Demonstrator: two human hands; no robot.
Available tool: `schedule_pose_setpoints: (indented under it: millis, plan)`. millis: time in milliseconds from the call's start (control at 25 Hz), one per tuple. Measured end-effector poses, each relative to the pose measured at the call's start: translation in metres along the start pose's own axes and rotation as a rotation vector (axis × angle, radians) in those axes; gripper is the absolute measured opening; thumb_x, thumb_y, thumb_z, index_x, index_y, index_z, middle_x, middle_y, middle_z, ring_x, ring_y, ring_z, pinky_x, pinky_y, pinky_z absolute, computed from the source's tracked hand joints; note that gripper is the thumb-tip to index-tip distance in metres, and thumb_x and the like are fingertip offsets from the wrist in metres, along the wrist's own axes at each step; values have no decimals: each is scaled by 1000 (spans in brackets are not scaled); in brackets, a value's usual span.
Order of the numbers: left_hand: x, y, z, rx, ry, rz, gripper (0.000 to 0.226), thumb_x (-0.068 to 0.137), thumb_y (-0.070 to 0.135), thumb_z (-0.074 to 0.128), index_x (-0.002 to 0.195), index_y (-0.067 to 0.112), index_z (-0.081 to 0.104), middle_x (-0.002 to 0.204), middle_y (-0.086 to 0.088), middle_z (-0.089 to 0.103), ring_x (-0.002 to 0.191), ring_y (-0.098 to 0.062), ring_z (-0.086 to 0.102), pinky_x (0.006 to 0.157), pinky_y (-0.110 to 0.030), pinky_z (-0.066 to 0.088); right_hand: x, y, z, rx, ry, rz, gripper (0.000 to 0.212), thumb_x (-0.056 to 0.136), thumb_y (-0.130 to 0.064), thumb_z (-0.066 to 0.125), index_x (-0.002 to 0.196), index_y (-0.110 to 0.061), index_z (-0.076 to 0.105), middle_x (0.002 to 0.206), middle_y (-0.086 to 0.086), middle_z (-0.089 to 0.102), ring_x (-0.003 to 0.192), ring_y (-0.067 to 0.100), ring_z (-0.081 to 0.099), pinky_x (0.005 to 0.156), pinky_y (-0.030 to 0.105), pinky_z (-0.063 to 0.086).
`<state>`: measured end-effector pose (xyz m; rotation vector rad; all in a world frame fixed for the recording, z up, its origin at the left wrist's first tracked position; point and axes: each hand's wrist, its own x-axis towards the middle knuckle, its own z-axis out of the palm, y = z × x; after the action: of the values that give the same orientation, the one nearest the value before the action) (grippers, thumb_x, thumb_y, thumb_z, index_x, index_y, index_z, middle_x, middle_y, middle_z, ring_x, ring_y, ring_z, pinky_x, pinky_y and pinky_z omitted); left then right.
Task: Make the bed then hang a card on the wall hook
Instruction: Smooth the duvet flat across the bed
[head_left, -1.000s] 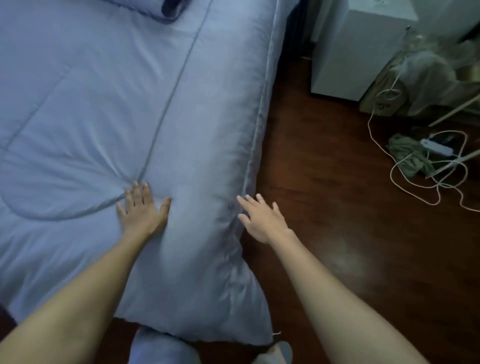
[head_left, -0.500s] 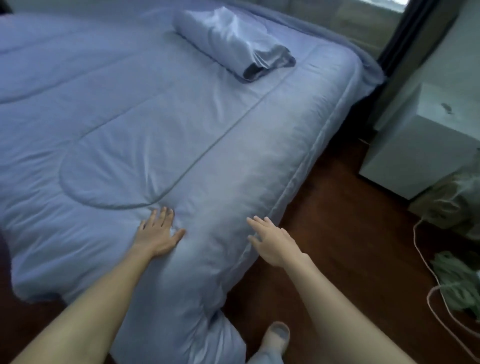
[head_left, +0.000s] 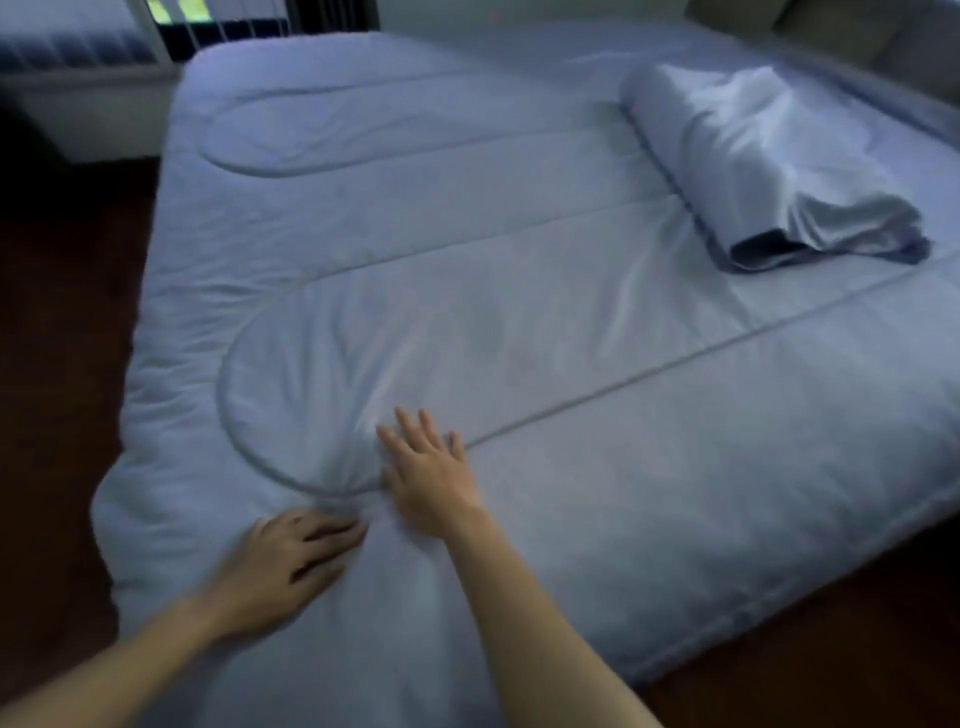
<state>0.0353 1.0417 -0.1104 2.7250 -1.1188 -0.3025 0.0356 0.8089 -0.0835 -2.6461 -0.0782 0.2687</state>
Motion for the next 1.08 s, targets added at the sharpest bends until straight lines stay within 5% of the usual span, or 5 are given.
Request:
schedule_pose_setpoints:
  millis: [240,440,800,920,1080]
  plan:
    - [89,-11,-36,-13,395,-268,54,95,43,33,114,6,68,115,-14,70,102,-32,68,90,-36,44,-15,115,-14,-125,143,205,55,97,-50,30,149,-43,15,162,-11,8,150,17,4,118,46,2]
    - [204,3,-20,-59,225,-853,65,97,41,34,149,2,22,160,-13,17,148,-31,14,117,-53,10,-87,257,-68,-129,200,606,55,98,-49,22,150,-44,4,162,-10,0,150,15,-2,119,45,0]
    - [250,178,36,29,184,-722,78,86,54,24,148,7,30,155,-12,32,143,-30,30,114,-54,20,-114,437,-193,-29,424,1172,48,96,-30,35,140,-12,39,150,17,35,136,39,33,107,70,18]
    - [276,223,49,62,170,-743,76,87,52,26,148,8,29,156,-9,31,144,-28,30,114,-53,20,25,416,-185,18,206,753,54,87,-36,41,138,-19,39,147,12,41,131,35,43,107,62,30]
    - [308,230,46,74,200,-782,78,84,55,24,150,13,24,159,-6,24,146,-28,24,116,-53,16,104,342,-155,-137,-147,7,54,97,-45,28,149,-43,14,162,-9,1,150,21,-1,116,59,-3]
